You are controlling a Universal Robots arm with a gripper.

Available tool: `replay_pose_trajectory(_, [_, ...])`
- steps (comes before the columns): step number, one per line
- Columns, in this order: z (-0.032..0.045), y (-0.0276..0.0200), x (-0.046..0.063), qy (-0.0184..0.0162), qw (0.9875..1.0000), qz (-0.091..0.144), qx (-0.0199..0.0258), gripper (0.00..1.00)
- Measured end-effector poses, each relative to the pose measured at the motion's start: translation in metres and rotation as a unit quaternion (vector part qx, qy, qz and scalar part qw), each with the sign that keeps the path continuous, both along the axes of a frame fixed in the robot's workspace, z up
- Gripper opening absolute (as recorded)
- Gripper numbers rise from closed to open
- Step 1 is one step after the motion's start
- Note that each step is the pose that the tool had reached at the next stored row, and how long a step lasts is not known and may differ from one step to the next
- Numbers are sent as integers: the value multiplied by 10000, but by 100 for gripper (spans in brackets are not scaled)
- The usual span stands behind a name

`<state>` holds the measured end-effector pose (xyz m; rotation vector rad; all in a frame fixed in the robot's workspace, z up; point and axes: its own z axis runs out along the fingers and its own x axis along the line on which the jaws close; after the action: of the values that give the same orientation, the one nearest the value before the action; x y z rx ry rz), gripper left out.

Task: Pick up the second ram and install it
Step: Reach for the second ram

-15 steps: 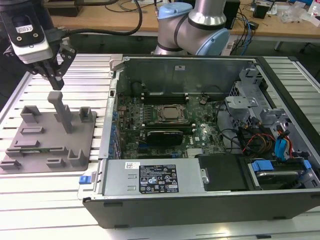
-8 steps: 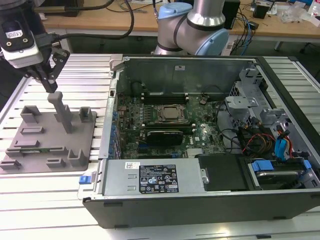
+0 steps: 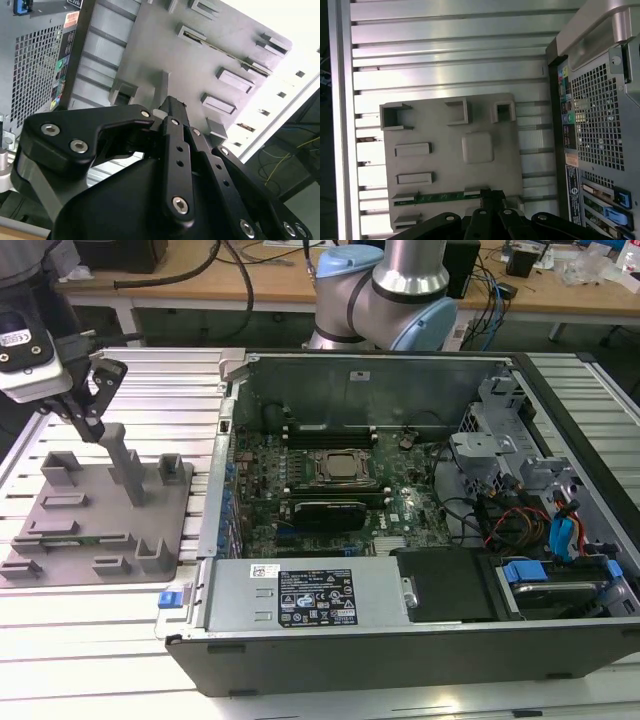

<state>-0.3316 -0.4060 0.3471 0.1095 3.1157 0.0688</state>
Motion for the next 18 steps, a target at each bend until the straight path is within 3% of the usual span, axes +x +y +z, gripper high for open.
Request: replay_pose_trajectory(18, [-305, -128, -279, 3, 10000, 35, 0, 8])
